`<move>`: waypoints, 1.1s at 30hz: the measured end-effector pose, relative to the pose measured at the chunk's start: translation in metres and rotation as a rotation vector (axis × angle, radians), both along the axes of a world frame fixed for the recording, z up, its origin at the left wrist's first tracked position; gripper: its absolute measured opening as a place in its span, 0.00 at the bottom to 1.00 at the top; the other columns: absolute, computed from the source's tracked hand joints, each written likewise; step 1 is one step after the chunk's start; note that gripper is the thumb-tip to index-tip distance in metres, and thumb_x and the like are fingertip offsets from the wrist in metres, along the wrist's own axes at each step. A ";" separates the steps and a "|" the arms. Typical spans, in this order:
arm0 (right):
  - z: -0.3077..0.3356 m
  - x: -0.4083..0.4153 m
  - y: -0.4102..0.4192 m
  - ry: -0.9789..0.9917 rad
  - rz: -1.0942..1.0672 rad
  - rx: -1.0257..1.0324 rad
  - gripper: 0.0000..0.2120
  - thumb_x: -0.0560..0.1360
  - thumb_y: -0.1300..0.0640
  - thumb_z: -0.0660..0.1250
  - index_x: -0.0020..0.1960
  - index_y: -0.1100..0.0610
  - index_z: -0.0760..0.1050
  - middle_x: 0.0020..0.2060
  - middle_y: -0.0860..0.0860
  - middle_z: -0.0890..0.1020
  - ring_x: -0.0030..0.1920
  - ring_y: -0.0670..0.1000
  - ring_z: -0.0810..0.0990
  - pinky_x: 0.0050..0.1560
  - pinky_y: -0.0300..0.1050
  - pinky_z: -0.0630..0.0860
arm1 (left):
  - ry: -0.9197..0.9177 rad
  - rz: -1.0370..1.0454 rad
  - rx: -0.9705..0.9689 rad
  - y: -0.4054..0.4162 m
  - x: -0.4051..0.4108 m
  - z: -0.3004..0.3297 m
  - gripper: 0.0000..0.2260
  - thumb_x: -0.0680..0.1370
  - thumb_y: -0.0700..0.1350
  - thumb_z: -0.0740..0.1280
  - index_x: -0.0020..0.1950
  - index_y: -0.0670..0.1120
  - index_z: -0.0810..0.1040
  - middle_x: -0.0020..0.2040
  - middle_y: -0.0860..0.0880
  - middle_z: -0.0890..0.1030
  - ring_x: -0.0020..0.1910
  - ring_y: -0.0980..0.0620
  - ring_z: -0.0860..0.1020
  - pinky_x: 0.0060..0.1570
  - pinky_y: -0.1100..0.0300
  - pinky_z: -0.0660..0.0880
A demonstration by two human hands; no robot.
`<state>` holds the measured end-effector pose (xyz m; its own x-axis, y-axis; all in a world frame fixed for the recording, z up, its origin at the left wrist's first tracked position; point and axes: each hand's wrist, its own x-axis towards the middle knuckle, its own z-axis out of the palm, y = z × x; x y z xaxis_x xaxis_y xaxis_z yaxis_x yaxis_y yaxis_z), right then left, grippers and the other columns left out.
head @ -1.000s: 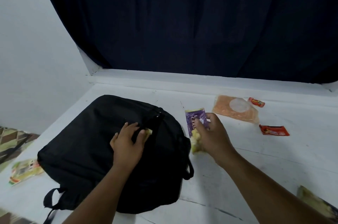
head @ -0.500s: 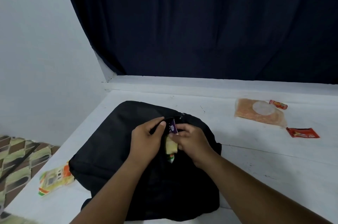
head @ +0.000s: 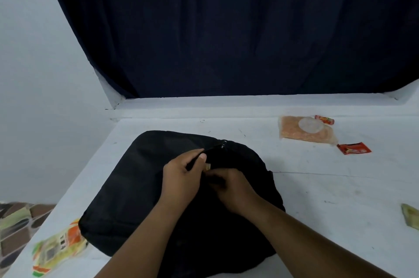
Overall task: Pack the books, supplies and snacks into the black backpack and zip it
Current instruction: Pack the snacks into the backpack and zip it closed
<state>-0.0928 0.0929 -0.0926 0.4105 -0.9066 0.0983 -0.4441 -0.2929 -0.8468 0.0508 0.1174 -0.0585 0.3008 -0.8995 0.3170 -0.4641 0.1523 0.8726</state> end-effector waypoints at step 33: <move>-0.043 -0.353 -0.081 0.471 -0.489 0.044 0.28 0.79 0.58 0.67 0.75 0.50 0.60 0.77 0.49 0.61 0.77 0.53 0.59 0.72 0.52 0.66 | -0.733 -0.132 0.310 -0.029 -0.183 -0.116 0.25 0.72 0.68 0.54 0.64 0.62 0.76 0.76 0.59 0.63 0.80 0.57 0.43 0.75 0.49 0.45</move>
